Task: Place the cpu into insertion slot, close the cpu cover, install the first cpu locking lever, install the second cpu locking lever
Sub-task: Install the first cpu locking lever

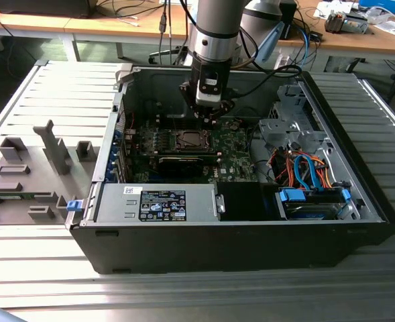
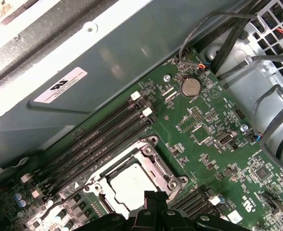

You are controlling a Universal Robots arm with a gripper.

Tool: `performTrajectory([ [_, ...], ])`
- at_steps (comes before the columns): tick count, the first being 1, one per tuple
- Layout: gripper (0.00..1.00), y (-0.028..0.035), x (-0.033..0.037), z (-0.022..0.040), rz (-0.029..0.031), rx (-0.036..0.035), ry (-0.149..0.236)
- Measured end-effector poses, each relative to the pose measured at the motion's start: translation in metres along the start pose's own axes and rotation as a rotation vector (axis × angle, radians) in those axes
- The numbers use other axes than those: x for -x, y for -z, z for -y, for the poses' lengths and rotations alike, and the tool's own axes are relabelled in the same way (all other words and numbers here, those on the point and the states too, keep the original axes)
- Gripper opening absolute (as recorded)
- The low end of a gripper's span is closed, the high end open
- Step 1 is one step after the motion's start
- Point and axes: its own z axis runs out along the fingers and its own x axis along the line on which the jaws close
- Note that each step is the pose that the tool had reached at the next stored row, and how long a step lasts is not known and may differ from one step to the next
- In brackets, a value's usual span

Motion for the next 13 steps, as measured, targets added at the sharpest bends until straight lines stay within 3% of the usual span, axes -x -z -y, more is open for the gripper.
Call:
performTrajectory([
  [13,0.11,0.0000,0.0000,0.0000,0.0006,-0.0004,0.019],
])
